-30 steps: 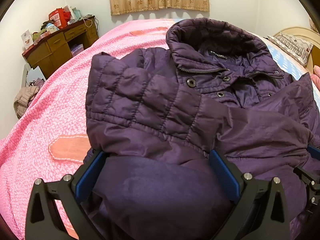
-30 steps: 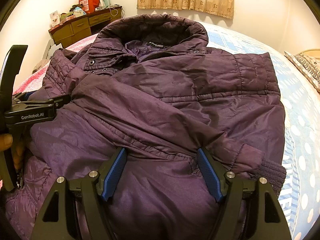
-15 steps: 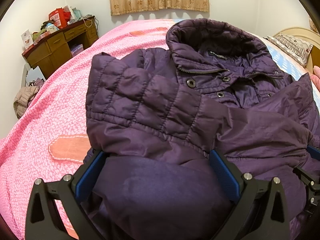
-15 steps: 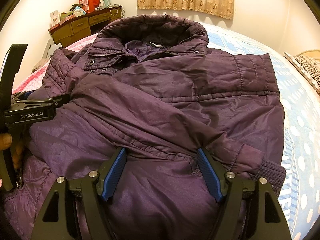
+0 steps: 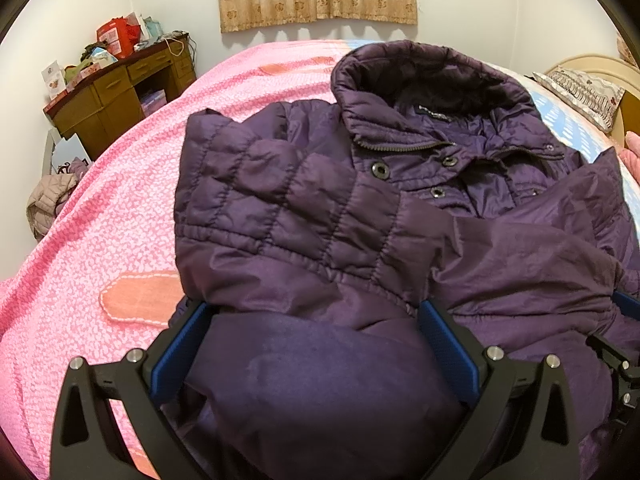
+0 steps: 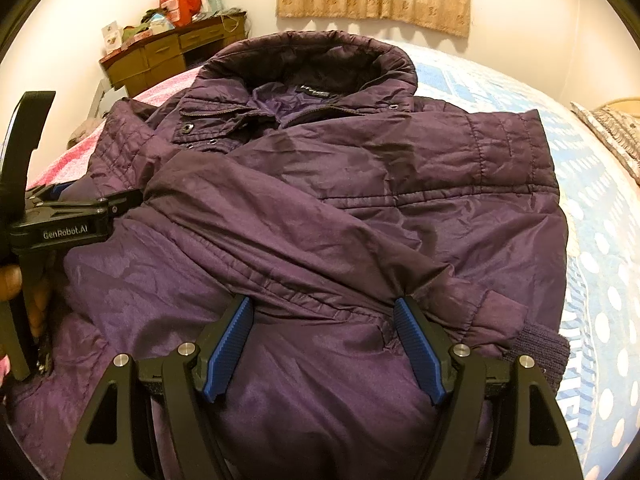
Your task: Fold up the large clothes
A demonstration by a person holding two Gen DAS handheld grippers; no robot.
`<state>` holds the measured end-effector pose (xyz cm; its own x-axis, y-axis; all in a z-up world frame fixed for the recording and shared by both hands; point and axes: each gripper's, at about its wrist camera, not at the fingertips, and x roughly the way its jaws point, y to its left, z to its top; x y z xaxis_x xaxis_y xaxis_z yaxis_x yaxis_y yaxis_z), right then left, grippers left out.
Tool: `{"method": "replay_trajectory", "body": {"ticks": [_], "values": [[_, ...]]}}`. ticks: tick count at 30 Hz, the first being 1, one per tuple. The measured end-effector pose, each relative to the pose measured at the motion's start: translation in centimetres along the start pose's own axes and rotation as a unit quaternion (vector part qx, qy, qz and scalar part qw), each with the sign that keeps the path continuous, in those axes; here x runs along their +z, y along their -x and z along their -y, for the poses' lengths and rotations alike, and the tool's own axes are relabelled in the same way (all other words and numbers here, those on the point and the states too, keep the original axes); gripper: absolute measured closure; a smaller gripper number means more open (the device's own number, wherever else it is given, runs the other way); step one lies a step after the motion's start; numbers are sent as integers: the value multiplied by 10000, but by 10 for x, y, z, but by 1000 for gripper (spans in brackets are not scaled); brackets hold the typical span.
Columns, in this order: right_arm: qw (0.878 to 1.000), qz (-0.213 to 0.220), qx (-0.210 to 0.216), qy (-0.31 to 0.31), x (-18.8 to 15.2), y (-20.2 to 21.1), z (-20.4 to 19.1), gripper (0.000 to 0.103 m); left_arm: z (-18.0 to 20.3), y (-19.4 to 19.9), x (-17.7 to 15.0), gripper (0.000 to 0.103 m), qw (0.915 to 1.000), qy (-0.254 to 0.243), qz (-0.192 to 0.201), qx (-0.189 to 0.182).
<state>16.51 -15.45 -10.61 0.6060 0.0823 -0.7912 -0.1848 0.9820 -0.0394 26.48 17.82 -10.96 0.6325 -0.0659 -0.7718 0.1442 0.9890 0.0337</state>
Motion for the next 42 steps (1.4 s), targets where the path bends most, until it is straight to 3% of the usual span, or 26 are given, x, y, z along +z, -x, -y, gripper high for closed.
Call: {"method": "replay_trajectory", "body": {"ticks": [2, 6, 9, 11, 15, 19, 22, 26, 27, 30, 31, 32, 34, 35, 36, 39, 42], "values": [[9995, -208, 172, 159, 7, 14, 2, 29, -2, 16, 3, 0, 9999, -133, 44, -68], [9974, 189, 675, 154, 32, 55, 20, 29, -7, 59, 16, 0, 9977, -408, 516, -181], [9968, 428, 673, 56, 64, 64, 41, 29, -13, 79, 46, 0, 9951, -330, 871, -317], [9970, 482, 611, 16, 88, 59, 52, 29, -14, 77, 67, 0, 9946, -301, 899, -413], [9978, 493, 444, 47, 139, 30, 67, 29, 5, 53, 112, 0, 9930, -641, 985, -145], [9988, 409, 244, 77, 181, -9, 73, 29, 17, 21, 139, 0, 9932, -800, 824, -181], [9992, 281, 281, 71, 206, -38, 76, 29, 26, 1, 151, 0, 9928, -945, 718, -129], [9996, 128, 26, 261, 233, -79, 76, 29, 36, -21, 165, 0, 9908, -1195, 629, -20], [9994, 117, -24, 329, 238, -88, 76, 30, 39, -28, 168, 0, 9902, -1256, 616, -33], [9977, 71, -224, 642, 244, -106, 70, 56, 46, -39, 172, 1, 9882, -1398, 617, -83], [9969, 48, -308, 718, 245, -111, 69, 72, 49, -42, 173, 4, 9868, -1488, 637, -66], [9964, 15, -339, 774, 244, -113, 68, 84, 53, -48, 173, 16, 9848, -1620, 631, -57], [9955, 43, -369, 866, 241, -112, 67, 91, 58, -59, 172, 51, 9823, -1822, 420, -131], [9952, 104, -332, 919, 239, -108, 67, 91, 58, -62, 171, 85, 9815, -1867, 330, -259], [9950, 164, -307, 936, 236, -102, 66, 92, 57, -61, 169, 90, 9807, -1901, 282, -348], [9940, 319, -268, 1007, 229, -85, 65, 92, 52, -46, 166, 90, 9789, -1958, 508, -300], [9927, 384, -267, 1108, 219, -70, 63, 92, 41, -29, 165, 91, 9791, -1866, 651, -477]]}}
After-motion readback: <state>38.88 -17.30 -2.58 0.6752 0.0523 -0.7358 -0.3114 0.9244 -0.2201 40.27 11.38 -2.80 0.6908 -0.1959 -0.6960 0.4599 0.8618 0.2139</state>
